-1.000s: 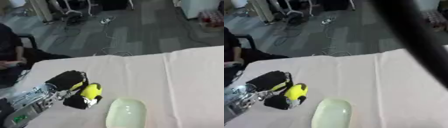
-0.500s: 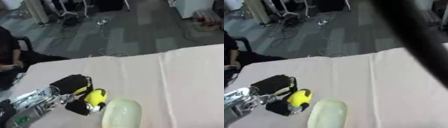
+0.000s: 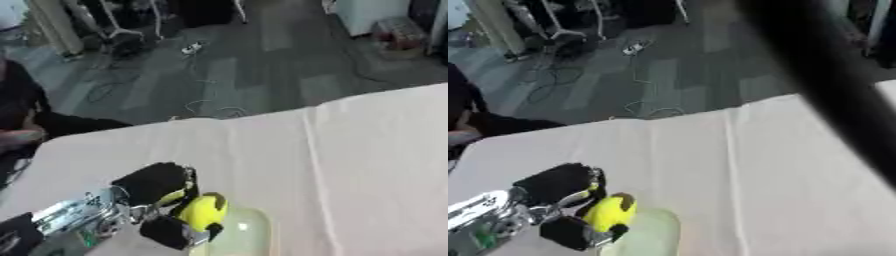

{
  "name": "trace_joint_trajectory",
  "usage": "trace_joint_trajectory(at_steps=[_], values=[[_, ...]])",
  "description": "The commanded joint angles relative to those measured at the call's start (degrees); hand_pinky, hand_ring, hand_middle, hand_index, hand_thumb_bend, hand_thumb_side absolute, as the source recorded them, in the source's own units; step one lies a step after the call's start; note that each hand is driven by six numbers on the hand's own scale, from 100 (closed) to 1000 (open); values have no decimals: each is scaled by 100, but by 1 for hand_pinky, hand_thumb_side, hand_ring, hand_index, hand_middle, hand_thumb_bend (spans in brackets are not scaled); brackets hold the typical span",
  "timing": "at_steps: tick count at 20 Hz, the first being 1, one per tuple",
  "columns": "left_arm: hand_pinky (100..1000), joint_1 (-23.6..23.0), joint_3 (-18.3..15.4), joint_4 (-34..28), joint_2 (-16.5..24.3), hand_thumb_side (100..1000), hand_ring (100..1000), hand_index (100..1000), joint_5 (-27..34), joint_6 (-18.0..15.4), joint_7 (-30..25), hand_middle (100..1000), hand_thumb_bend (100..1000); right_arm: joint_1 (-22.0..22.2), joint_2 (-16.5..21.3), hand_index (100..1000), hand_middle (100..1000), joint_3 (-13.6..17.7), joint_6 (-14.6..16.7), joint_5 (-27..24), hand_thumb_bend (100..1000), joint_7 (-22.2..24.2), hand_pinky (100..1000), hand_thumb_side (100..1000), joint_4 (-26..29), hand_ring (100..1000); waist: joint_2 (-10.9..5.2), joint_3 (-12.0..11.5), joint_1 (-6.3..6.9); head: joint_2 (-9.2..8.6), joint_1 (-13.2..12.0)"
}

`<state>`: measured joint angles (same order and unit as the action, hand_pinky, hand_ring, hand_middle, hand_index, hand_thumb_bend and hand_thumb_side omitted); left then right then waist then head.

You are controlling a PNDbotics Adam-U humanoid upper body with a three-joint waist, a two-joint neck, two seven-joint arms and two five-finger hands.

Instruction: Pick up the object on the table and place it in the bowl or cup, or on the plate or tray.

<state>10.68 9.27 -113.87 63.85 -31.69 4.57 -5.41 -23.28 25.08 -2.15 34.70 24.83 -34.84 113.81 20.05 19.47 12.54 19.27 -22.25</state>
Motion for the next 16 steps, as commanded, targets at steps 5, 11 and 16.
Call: trace_joint_trajectory(at_steps=[5, 11, 16], values=[[100, 68, 73, -73, 56, 900, 100, 345, 76, -138, 185, 100, 192, -128, 239, 502, 316, 164, 1727, -223, 341, -1713, 316, 696, 78, 317, -71, 27, 5, -88, -92], [276, -46, 177, -73, 103, 946, 433, 612, 266, 63, -341, 465, 322, -97, 273, 501, 315, 215, 1727, -260, 341, -1713, 317, 693, 78, 316, -98, 0, 2, -45, -77], [324, -83, 159, -73, 125, 940, 491, 633, 331, 128, -579, 529, 367, -64, 264, 499, 314, 209, 1727, -230, 339, -1713, 317, 692, 78, 316, -116, -39, -15, -20, -74]])
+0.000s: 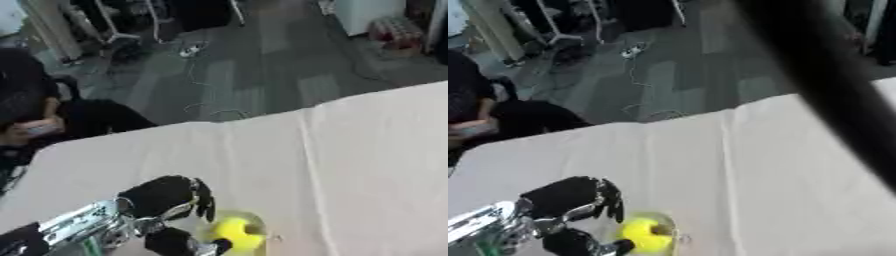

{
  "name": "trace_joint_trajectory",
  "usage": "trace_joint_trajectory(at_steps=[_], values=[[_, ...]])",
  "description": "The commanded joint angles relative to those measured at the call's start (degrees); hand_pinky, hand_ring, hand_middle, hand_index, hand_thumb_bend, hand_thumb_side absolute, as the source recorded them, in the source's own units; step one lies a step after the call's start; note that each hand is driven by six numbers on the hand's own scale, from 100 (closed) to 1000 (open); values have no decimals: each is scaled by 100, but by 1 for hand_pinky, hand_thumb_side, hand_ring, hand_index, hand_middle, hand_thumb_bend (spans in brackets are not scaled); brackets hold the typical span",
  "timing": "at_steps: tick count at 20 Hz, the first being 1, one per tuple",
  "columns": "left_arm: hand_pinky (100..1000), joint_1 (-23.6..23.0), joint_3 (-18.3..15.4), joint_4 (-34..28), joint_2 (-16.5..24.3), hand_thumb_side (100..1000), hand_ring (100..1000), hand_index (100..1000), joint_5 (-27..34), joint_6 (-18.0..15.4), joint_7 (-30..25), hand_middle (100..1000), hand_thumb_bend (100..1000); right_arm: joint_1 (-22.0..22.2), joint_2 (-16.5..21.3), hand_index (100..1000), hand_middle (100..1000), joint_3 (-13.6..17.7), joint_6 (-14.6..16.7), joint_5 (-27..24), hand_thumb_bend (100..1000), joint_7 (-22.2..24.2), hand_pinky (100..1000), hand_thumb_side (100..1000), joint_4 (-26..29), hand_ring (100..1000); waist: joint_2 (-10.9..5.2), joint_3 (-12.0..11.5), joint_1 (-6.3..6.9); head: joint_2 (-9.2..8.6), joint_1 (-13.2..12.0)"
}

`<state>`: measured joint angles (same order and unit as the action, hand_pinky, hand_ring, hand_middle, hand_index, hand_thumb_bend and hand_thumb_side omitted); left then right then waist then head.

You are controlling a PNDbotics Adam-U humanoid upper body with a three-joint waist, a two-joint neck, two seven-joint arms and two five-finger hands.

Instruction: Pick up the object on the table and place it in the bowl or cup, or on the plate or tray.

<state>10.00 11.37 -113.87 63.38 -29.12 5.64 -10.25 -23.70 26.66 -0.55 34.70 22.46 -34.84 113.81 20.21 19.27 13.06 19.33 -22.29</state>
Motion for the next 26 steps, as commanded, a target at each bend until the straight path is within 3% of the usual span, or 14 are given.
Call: trace_joint_trajectory(at_steps=[1, 2, 10, 18, 22, 25, 26], values=[[322, -24, -62, -72, 177, 940, 488, 632, 75, 26, -112, 526, 365, -13, 103, 500, 314, 46, 1727, 18, 339, -1713, 317, 692, 78, 316, -137, -27, -71, -18, -68], [375, -31, -74, -72, 176, 941, 543, 647, 71, 24, -114, 572, 385, -3, 100, 498, 313, 44, 1727, 28, 337, -1713, 317, 692, 78, 316, -143, -38, -77, -10, -67], [577, -216, -348, -72, 298, 962, 706, 698, -205, -178, 422, 706, 429, 302, 9, 484, 306, -50, 1727, 361, 337, -1713, 314, 683, 78, 315, -305, -371, -207, 182, -60], [568, -623, -686, -72, 280, 964, 679, 706, -336, -234, 1302, 714, 431, 866, -283, 459, 294, -219, 1727, 1033, 317, -1713, 307, 668, 78, 313, -596, -846, -454, 145, 54], [547, -1112, -869, -72, -23, 939, 652, 706, -294, -381, 2247, 715, 410, 1228, -525, 447, 287, -310, 1727, 1498, 308, -1713, 304, 660, 78, 312, -788, -1130, -621, 140, 182], [530, -1705, -955, -72, -507, 926, 629, 706, -558, -671, 3209, 709, 406, 1464, -733, 437, 282, -371, 1727, 1831, 329, -1713, 303, 621, 78, 311, -900, -1336, -760, 86, 271], [517, -1869, -952, -72, -736, 917, 612, 708, -649, -755, 3538, 702, 411, 1541, -815, 435, 282, -386, 1727, 1950, 299, -1713, 301, 653, 78, 312, -930, -1416, -806, 88, 301]])
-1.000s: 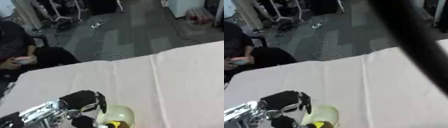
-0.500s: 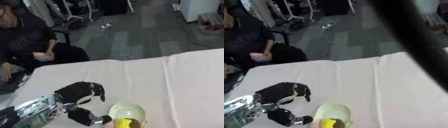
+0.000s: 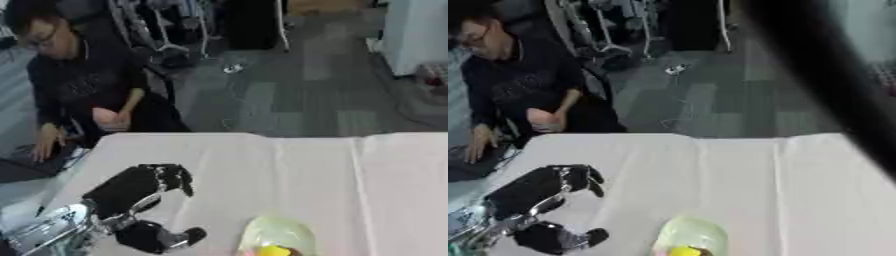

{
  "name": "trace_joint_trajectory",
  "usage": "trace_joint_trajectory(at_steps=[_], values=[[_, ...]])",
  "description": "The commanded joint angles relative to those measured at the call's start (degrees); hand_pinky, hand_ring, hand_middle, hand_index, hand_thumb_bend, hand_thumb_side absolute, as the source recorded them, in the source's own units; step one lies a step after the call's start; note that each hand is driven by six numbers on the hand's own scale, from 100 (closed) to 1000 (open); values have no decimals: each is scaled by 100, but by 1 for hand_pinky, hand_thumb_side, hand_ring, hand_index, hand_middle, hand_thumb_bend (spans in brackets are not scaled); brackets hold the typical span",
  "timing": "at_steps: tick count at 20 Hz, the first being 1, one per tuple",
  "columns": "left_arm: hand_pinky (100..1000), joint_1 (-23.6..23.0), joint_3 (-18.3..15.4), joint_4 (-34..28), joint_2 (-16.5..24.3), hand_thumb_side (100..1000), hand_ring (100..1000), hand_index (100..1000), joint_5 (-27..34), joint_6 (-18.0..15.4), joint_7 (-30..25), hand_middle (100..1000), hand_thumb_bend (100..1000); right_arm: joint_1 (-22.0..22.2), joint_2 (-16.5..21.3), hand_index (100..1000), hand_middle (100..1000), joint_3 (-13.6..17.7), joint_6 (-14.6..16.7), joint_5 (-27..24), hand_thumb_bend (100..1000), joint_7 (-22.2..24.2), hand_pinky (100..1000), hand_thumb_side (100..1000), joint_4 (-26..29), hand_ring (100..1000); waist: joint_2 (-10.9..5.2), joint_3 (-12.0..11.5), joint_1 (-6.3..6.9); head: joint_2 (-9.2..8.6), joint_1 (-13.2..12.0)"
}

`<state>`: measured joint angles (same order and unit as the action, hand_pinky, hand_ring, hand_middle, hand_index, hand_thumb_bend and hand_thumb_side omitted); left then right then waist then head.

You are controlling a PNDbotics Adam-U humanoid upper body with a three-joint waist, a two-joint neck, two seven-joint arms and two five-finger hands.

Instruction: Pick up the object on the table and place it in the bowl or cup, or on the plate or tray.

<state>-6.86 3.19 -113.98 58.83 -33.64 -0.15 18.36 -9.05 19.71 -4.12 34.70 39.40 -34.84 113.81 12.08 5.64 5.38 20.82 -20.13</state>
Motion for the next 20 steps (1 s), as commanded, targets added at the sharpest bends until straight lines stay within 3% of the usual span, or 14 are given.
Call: trace_joint_trajectory(at_steps=[1, 5, 9, 11, 15, 20], values=[[500, -316, -95, -61, -559, 907, 592, 709, -276, -328, 1025, 692, 416, 170, -209, 437, 284, -37, 1727, 370, 296, -1713, 299, 656, 78, 312, -166, -143, -82, -22, 121], [457, -501, 266, -61, -1769, 878, 545, 711, -472, -987, 2214, 664, 426, 513, -557, 433, 285, -43, 1727, 714, 281, -1713, 289, 659, 78, 313, -340, -469, -227, 171, 269], [434, -307, 692, -61, -2944, 860, 507, 714, -777, -1549, 2868, 639, 428, 735, -844, 410, 273, -200, 1727, 1079, 264, -1713, 284, 648, 78, 312, -415, -645, -360, 267, 535], [432, -117, 829, -61, -3328, 852, 496, 714, -913, -1767, 3059, 640, 421, 826, -971, 396, 265, -341, 1727, 1316, 257, -1713, 285, 642, 78, 311, -443, -672, -419, 243, 698], [440, 179, 967, -61, -3606, 847, 498, 708, -1045, -2238, 3288, 635, 410, 1018, -1134, 387, 257, -521, 1727, 1698, 258, -1713, 290, 636, 78, 309, -560, -650, -497, 186, 1002], [443, 286, 974, -61, -3498, 849, 498, 710, -841, -2569, 3228, 633, 413, 1329, -1176, 374, 248, -626, 1727, 1985, 259, -1713, 295, 630, 78, 307, -833, -708, -549, 200, 1497]])
